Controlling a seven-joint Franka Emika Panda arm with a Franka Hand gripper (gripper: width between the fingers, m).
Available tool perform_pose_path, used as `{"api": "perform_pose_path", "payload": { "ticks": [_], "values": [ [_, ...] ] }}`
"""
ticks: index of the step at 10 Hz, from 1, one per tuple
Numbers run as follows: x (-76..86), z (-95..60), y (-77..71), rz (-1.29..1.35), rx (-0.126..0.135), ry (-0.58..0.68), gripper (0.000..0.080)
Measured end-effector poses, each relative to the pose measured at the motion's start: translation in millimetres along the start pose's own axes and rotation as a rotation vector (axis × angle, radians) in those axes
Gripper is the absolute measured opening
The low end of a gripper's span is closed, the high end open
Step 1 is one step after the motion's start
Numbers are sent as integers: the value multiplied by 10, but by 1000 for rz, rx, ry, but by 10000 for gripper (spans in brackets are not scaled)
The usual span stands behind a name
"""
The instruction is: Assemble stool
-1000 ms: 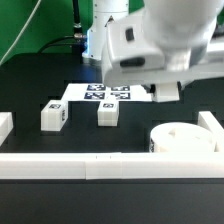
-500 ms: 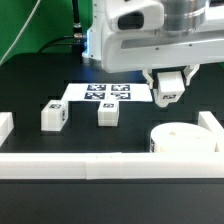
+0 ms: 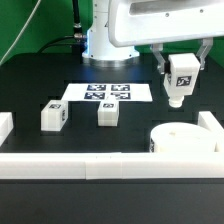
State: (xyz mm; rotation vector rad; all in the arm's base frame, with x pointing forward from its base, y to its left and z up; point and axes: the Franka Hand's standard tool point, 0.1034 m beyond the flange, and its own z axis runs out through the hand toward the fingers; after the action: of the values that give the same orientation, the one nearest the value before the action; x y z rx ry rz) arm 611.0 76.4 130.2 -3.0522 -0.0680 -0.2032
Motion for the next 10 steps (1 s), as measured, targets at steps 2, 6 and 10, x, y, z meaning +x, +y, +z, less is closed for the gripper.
{"api": "perform_pose_path", "payload": {
  "ticks": [2, 6, 10],
  "values": [
    [0, 56, -8, -19, -6, 83, 337],
    [218, 199, -78, -135, -4, 86, 337],
    [206, 285, -193, -181, -12, 86, 337]
  ]
}}
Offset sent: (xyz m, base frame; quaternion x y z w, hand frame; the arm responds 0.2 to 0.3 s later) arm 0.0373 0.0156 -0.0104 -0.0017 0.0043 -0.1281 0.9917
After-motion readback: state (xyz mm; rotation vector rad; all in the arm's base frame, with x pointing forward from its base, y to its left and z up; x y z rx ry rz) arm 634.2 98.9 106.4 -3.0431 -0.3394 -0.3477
